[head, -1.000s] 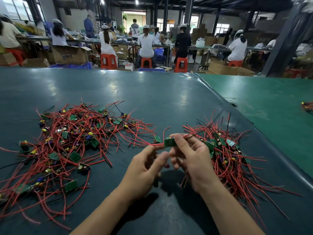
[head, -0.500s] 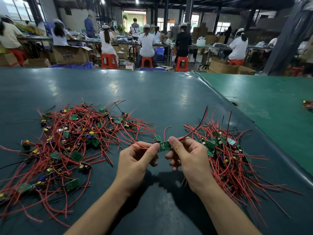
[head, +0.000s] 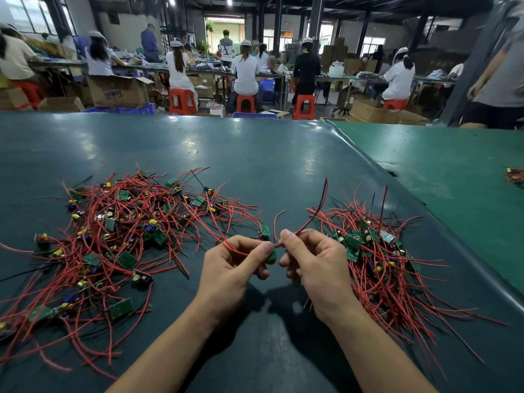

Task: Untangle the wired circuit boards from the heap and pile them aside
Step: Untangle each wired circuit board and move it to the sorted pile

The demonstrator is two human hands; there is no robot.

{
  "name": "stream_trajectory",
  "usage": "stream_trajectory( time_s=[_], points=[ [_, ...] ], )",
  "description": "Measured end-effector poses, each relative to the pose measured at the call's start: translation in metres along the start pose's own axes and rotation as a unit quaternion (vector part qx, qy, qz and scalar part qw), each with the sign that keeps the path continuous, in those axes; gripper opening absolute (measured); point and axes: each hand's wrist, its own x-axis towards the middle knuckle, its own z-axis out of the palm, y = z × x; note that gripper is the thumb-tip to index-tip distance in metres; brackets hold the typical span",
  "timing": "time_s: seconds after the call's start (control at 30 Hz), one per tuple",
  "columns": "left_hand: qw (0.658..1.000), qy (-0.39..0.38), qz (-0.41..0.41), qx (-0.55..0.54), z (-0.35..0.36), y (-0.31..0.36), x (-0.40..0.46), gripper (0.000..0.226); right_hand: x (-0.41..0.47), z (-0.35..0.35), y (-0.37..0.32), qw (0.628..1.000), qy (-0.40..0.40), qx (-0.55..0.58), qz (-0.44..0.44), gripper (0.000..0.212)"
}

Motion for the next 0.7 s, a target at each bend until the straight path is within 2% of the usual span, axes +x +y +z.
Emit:
stream_trajectory(
  time_s=[0.2,0.4,0.53,0.7],
  points=[
    [0.999,-0.004,0.013,0.033,0.001,0.001,-0.002,0.017,0.009,-0.011,-0.002,0.997,0.068,0.042,0.012,0.022],
    [0.999,0.018,0.013,0.042,-0.001,0.0,-0.001,0.012,0.012,-0.013,-0.001,0.995,0.087,0.048,0.01,0.022],
    [0.999,0.025,0.01,0.047,-0.001,0.001,-0.002,0.023,0.012,-0.013,0.002,0.994,0.096,0.053,0.013,0.022],
    [0.998,0.027,0.009,0.06,-0.002,0.0,-0.001,0.026,0.012,-0.012,0.004,0.993,0.103,0.055,0.009,0.024]
  ],
)
